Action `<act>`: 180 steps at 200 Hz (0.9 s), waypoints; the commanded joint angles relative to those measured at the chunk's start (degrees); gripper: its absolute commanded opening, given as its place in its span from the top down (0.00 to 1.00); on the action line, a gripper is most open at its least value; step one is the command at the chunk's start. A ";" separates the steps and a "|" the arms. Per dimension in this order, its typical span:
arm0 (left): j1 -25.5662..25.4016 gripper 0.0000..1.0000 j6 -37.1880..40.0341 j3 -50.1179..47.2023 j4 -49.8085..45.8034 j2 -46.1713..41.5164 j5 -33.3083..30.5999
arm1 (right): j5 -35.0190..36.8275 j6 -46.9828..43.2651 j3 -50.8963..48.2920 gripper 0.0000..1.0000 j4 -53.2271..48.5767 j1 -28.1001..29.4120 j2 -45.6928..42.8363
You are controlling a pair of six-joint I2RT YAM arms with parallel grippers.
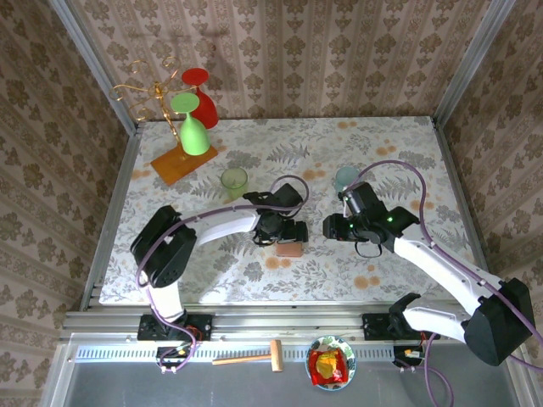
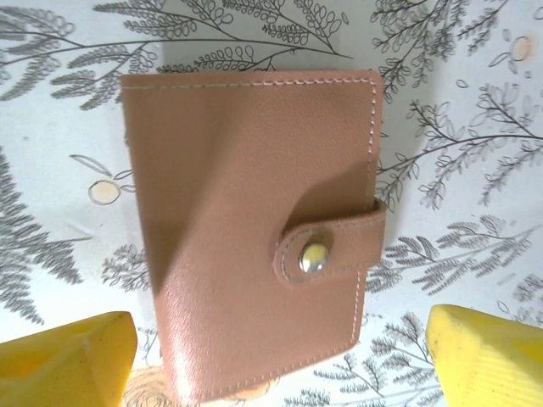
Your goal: Take the credit cards out of the card holder
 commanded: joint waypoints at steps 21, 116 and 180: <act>3.71 0.14 0.79 -6.91 5.30 -8.52 2.63 | -0.22 3.20 2.77 0.59 1.74 3.90 4.49; 17.10 0.29 2.99 -21.27 20.80 -16.89 14.17 | 5.55 5.81 11.38 0.61 0.85 11.07 19.45; 23.02 0.30 3.70 -29.40 25.99 -21.80 18.54 | 10.73 9.76 19.09 0.60 -3.35 15.65 29.87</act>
